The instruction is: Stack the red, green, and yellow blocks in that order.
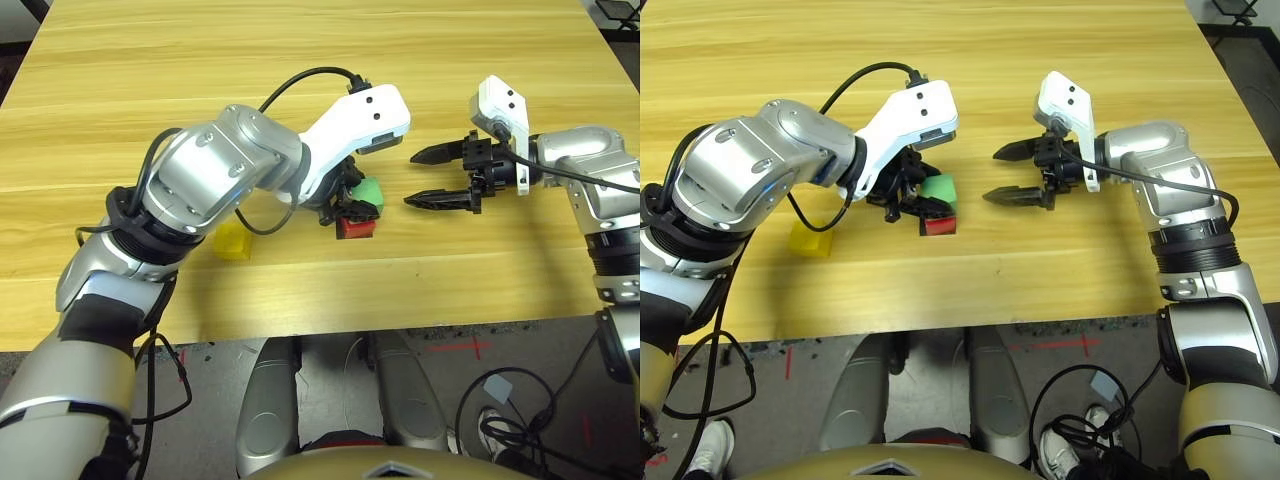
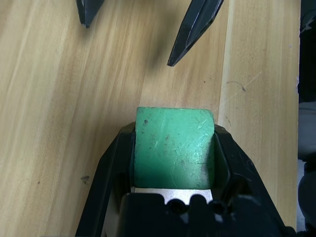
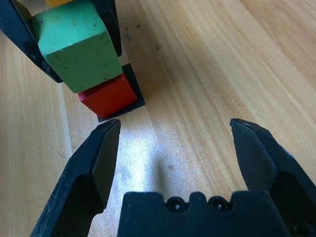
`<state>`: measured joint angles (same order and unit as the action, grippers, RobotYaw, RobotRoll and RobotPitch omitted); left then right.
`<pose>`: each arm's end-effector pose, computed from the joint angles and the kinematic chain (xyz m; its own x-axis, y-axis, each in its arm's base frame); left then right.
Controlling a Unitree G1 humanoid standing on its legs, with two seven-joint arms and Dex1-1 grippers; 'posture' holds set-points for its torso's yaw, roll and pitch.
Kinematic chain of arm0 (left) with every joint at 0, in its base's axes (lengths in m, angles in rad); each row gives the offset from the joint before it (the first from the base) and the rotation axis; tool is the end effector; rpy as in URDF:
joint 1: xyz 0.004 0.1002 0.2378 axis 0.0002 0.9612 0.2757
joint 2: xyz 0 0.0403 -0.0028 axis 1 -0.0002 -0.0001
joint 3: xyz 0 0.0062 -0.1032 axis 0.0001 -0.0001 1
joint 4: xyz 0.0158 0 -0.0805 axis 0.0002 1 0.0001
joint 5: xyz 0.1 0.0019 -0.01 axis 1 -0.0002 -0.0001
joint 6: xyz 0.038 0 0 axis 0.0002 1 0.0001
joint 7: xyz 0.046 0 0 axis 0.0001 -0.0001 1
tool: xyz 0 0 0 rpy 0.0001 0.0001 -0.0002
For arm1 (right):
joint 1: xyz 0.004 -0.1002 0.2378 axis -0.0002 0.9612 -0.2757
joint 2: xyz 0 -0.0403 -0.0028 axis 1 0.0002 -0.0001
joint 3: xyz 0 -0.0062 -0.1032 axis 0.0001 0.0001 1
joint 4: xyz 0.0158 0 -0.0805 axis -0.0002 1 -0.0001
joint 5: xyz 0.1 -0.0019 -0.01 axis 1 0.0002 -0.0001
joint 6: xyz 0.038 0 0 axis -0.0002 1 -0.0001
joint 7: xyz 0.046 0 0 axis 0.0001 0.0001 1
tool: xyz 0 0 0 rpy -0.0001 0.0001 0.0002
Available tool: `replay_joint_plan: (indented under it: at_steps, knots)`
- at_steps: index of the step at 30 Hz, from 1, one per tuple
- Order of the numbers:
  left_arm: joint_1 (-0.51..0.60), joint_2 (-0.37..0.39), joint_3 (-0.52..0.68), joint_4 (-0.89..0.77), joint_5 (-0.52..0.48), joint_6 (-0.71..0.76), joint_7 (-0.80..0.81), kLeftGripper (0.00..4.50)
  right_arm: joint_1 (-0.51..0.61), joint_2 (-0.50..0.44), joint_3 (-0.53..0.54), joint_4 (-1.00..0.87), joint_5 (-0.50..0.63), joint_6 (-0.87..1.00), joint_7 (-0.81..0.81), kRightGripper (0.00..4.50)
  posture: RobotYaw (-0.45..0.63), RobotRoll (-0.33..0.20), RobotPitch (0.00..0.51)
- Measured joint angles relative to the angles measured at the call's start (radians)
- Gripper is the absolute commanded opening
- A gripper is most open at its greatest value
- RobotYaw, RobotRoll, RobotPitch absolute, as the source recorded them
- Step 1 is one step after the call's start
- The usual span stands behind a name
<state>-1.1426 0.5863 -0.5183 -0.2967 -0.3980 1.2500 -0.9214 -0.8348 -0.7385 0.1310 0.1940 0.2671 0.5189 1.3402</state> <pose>0.2653 0.0934 0.2785 0.2885 -0.7134 -0.6386 0.9544 0.1606 0.2517 0.3094 -0.2325 0.2436 0.3178 0.8541 -0.4117 -0.9450 0.2496 -0.2115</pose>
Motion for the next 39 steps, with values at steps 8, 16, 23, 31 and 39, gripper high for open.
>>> replay_joint_plan:
  at_steps: [8, 16, 23, 31, 39]
  knots:
    - [0.001, 0.007, -0.012, -0.013, -0.004, 0.014, 0.000, 3.05, -0.002, 0.000, 0.000, 0.002, 0.000, 0.000, -0.003, 4.50, 0.09, 0.015, 0.336]
    - [0.013, 0.029, 0.078, -0.025, -0.060, 0.020, -0.005, 4.46, -0.023, 0.000, -0.001, 0.032, -0.001, -0.028, -0.003, 4.50, 0.12, 0.015, 0.318]
    - [0.144, 0.279, 0.306, -0.047, -0.147, -0.097, -0.152, 4.46, -0.035, -0.022, -0.006, 0.087, -0.004, -0.053, 0.007, 4.50, 0.16, 0.014, 0.310]
    - [0.497, 0.661, 0.330, -0.069, -0.018, -0.563, -0.451, 4.46, -0.095, -0.013, 0.004, 0.170, -0.021, -0.094, 0.025, 4.50, 0.18, 0.004, 0.310]
    - [0.550, 0.655, 0.330, -0.069, 0.065, -0.683, -0.459, 4.46, -0.112, -0.006, 0.010, 0.184, -0.023, -0.107, 0.036, 4.50, 0.17, -0.007, 0.312]
